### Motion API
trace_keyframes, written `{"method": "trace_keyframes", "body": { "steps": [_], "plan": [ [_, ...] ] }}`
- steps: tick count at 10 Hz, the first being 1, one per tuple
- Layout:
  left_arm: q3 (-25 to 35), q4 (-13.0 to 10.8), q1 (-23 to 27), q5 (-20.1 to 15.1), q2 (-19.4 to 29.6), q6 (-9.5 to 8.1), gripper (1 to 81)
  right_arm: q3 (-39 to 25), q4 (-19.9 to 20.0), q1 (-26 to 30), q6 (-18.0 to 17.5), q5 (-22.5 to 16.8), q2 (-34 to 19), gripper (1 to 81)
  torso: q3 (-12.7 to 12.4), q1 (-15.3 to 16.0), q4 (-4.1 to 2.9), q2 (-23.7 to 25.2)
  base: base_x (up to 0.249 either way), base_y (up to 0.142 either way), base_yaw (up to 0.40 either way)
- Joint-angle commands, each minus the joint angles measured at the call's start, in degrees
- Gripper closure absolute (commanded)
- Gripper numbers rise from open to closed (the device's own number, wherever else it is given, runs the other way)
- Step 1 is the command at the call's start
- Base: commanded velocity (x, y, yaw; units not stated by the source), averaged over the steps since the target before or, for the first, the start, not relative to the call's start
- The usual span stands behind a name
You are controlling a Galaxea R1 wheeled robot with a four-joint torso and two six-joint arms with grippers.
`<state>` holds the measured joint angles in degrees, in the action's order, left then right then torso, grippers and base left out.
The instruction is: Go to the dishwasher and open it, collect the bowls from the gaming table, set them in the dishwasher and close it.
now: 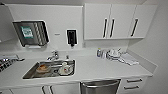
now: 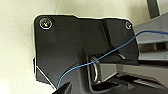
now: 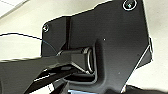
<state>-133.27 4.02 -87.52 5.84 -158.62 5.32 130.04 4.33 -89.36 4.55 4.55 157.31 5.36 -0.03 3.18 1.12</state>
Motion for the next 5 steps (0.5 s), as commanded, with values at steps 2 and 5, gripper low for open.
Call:
{"method": "trace_keyframes", "body": {
  "steps": [2,5],
  "plan": [
    [0.81,-0.6,2.13,-3.29,1.02,0.13,1.0,-0.67,-0.11,2.38,0.29,-3.32,-1.0,1.0,0.0,0.03,0.0,0.02,0.103,0.066,0.0],
    [0.81,-0.6,2.21,-3.29,0.85,0.13,1.0,-0.67,-0.11,2.3,0.29,-3.32,-1.18,1.0,0.0,0.03,0.0,0.0,0.103,0.065,0.0]
  ]
}}
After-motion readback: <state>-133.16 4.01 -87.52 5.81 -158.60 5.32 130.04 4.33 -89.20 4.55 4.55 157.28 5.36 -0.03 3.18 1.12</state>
